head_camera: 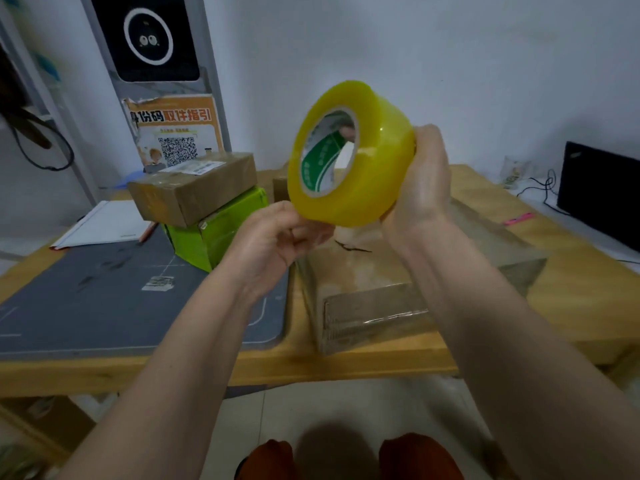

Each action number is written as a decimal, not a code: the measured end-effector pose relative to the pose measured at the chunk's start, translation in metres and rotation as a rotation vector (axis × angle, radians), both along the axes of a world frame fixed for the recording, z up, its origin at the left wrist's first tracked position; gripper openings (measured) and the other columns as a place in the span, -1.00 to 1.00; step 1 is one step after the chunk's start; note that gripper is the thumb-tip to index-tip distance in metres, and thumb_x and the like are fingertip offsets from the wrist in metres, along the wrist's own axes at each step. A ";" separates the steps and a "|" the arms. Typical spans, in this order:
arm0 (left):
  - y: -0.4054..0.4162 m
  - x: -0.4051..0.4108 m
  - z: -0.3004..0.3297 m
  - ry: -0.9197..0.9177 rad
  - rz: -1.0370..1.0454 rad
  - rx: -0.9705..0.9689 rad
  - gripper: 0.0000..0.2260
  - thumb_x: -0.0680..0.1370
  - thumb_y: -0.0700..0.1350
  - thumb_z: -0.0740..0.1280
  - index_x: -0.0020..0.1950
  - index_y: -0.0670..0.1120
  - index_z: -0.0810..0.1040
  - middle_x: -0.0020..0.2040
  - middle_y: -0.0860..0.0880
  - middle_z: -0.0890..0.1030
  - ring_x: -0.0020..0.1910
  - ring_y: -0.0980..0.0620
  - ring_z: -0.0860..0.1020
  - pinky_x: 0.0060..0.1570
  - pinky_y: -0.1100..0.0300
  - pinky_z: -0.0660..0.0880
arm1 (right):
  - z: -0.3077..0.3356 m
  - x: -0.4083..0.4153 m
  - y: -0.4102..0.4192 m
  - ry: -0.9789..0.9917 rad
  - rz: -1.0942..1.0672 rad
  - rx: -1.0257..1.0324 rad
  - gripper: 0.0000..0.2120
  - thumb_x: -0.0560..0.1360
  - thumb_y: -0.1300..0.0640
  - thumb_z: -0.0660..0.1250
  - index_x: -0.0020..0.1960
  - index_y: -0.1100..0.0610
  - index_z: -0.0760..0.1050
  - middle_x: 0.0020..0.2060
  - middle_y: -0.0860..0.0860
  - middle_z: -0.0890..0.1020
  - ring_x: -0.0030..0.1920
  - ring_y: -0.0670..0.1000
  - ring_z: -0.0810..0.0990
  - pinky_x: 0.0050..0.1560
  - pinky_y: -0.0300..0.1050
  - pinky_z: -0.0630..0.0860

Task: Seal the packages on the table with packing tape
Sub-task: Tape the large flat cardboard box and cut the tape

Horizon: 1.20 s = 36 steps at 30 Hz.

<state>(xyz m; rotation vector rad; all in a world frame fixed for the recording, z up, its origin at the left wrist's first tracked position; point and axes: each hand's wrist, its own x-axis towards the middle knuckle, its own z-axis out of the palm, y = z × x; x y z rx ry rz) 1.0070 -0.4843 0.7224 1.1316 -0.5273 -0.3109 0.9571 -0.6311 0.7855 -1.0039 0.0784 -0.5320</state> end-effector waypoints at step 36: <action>-0.066 0.038 0.027 -0.260 0.138 0.976 -0.91 0.51 -0.18 0.46 -0.21 -0.09 0.65 -0.33 0.01 0.66 -0.29 0.14 0.60 -0.22 0.27 0.59 | -0.072 -0.125 -0.070 0.433 0.240 -0.752 -0.40 0.14 -0.03 0.64 0.11 0.09 0.56 -0.09 0.06 0.71 -0.11 0.07 0.71 -0.09 0.11 0.67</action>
